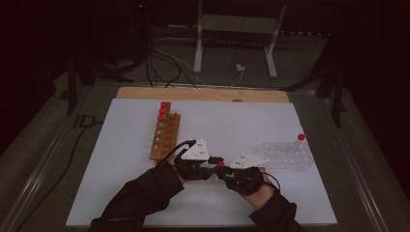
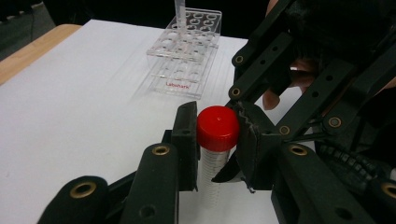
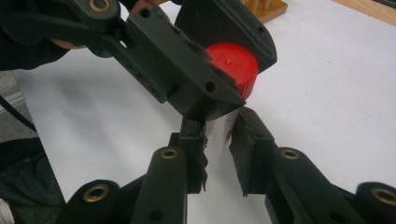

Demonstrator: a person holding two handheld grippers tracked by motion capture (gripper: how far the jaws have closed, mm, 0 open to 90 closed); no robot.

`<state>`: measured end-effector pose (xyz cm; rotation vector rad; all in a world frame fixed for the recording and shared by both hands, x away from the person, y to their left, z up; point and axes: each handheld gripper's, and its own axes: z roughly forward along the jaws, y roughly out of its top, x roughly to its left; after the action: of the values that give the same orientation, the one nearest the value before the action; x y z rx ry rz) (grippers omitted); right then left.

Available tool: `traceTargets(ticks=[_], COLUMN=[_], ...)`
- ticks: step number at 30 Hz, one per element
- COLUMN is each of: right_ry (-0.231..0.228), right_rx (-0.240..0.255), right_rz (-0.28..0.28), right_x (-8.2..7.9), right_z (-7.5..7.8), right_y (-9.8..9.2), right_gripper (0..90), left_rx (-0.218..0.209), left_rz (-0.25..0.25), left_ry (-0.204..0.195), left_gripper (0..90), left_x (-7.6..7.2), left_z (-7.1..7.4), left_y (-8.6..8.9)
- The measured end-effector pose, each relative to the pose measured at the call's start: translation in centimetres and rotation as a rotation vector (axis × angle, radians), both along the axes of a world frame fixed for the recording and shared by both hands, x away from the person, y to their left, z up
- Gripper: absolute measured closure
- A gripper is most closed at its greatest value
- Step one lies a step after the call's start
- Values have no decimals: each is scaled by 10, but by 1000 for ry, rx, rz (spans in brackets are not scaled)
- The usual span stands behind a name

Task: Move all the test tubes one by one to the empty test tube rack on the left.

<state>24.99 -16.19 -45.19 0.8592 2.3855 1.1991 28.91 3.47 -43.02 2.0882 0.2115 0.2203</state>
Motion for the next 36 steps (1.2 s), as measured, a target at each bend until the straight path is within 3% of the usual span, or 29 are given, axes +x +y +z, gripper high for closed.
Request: traceTargets(ticks=[6, 14, 22, 28, 36], right_ry=[0, -15, -43, -50, -51], right_rx=[11, 43, 95, 102, 111], right_rz=[-2, -40, -70, -88, -104], right_x=[0, 2, 2, 2, 4], right_z=[1, 5, 11, 12, 12], right_y=[-1, -9, -17, -18, -19], right_gripper=[720, 513, 315, 154, 12], left_rx=[5, -23, -20, -22, -37], left_rz=[-1, 48, 106, 151, 212], left_ry=[-12, -17, -29, -39, -42], left_gripper=[718, 719, 719, 719, 719], left_x=[0, 5, 11, 16, 25], left_z=[3, 14, 23, 29, 35], left_y=[1, 16, 34, 47, 67])
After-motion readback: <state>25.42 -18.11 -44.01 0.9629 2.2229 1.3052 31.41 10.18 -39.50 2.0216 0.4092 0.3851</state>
